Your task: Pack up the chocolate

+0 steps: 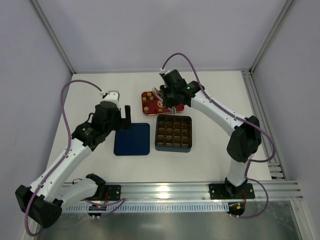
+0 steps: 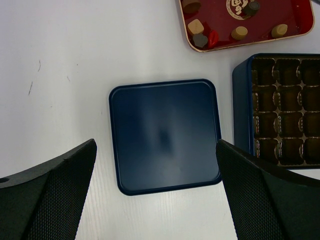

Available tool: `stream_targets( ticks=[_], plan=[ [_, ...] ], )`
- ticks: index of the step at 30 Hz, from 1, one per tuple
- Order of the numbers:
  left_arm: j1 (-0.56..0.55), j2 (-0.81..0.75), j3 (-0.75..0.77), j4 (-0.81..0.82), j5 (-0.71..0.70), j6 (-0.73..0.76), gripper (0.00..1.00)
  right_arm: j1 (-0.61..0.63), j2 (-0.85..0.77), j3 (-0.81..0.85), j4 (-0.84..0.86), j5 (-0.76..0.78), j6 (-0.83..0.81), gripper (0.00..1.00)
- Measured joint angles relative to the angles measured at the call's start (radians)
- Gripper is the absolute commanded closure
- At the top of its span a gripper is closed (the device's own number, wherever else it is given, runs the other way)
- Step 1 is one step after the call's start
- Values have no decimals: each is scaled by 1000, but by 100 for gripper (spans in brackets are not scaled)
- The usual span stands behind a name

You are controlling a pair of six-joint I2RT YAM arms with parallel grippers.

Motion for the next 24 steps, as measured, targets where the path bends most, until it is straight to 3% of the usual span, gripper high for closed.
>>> stream_targets(
  ticks=[15, 24],
  plan=[
    [0, 4, 0, -3, 0, 0, 0, 30, -437, -372, 2, -47, 68, 79],
    [0, 13, 0, -4, 0, 0, 0, 114, -476, -496, 3, -62, 118, 79]
  ],
)
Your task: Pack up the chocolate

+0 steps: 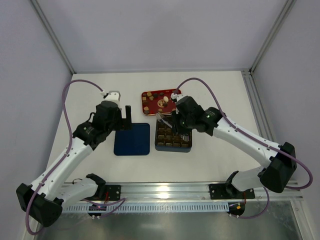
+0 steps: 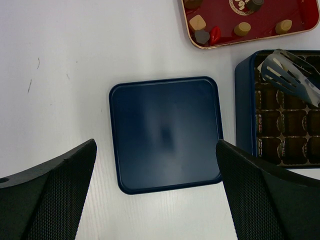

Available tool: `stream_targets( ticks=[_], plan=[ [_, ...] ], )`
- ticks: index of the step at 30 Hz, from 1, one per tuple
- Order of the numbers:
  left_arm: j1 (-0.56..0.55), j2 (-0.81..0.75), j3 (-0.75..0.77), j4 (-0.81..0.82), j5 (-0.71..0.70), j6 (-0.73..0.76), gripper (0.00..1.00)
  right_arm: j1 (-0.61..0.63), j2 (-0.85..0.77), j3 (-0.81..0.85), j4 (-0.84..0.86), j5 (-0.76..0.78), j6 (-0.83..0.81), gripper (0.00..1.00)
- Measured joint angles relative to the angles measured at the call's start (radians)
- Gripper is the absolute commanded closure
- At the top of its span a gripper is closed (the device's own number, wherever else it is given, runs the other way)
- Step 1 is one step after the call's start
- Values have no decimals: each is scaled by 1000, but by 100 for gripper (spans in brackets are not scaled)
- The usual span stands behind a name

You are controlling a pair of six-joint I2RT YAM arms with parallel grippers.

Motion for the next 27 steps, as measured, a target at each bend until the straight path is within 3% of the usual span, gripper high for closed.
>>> stream_targets(
  ticks=[10, 27],
  plan=[
    [0, 5, 0, -2, 0, 0, 0, 1, 0, -42, 12, 11, 10, 78],
    [0, 11, 0, -2, 0, 0, 0, 1, 0, -42, 16, 34, 8, 65]
  ],
)
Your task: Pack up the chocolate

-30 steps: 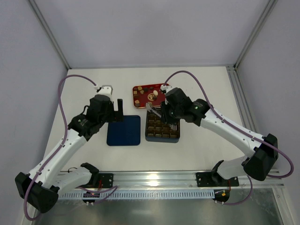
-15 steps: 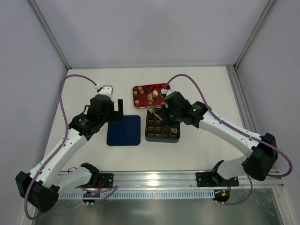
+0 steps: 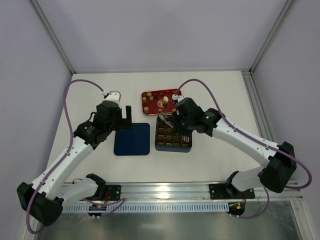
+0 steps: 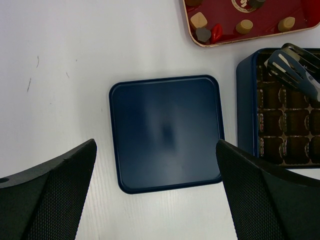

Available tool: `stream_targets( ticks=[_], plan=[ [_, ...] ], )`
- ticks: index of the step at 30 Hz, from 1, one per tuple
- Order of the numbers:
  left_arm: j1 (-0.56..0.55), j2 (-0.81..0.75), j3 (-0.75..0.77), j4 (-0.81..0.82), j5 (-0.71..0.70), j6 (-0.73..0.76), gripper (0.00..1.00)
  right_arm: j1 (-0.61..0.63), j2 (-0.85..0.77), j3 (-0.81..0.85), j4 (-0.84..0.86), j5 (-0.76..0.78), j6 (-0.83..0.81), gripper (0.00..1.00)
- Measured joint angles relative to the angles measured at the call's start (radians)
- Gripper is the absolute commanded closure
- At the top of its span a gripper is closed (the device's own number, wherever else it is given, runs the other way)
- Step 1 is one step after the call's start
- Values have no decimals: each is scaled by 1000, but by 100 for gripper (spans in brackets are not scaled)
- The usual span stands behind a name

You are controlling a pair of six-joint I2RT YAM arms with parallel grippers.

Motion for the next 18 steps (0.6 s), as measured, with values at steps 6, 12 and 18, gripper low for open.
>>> stream_targets(
  ticks=[6, 12, 18],
  plan=[
    [0, 1, 0, 0, 0, 0, 0, 0, 0, 0, 0, 0, -1, 58],
    [0, 1, 0, 0, 0, 0, 0, 0, 0, 0, 0, 0, 0, 58],
    [0, 1, 0, 0, 0, 0, 0, 0, 5, 22, -16, 10, -13, 58]
  ],
)
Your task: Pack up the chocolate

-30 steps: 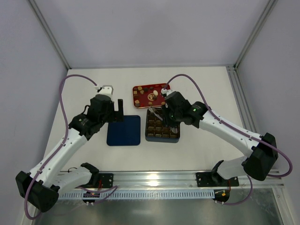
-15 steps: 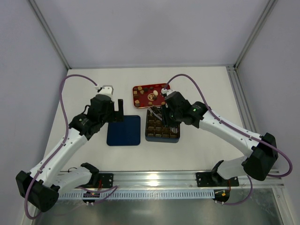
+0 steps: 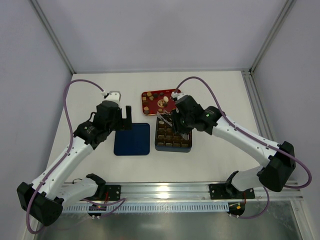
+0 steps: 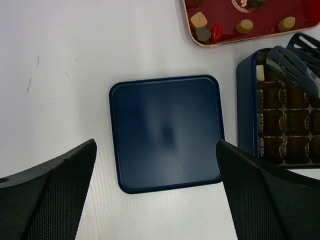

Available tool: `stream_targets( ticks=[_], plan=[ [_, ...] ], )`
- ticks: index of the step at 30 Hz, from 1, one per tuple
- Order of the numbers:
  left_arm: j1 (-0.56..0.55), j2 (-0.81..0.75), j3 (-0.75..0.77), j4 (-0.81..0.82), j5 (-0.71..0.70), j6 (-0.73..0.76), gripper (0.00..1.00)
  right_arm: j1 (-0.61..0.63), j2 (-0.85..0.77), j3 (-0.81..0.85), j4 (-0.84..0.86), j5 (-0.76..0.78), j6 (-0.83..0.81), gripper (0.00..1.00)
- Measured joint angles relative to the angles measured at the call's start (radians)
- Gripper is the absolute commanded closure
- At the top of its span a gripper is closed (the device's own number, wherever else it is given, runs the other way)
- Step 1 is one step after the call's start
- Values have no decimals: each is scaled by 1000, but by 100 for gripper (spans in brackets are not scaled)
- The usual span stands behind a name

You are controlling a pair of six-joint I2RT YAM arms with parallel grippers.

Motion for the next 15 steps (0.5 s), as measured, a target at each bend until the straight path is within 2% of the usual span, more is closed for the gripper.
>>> stream_targets(
  ticks=[9, 15],
  plan=[
    [0, 0, 0, 0, 0, 0, 0, -76, 71, 166, 0, -2, -48, 58],
    [0, 0, 0, 0, 0, 0, 0, -160, 195, 227, 17, -33, -77, 58]
  ],
)
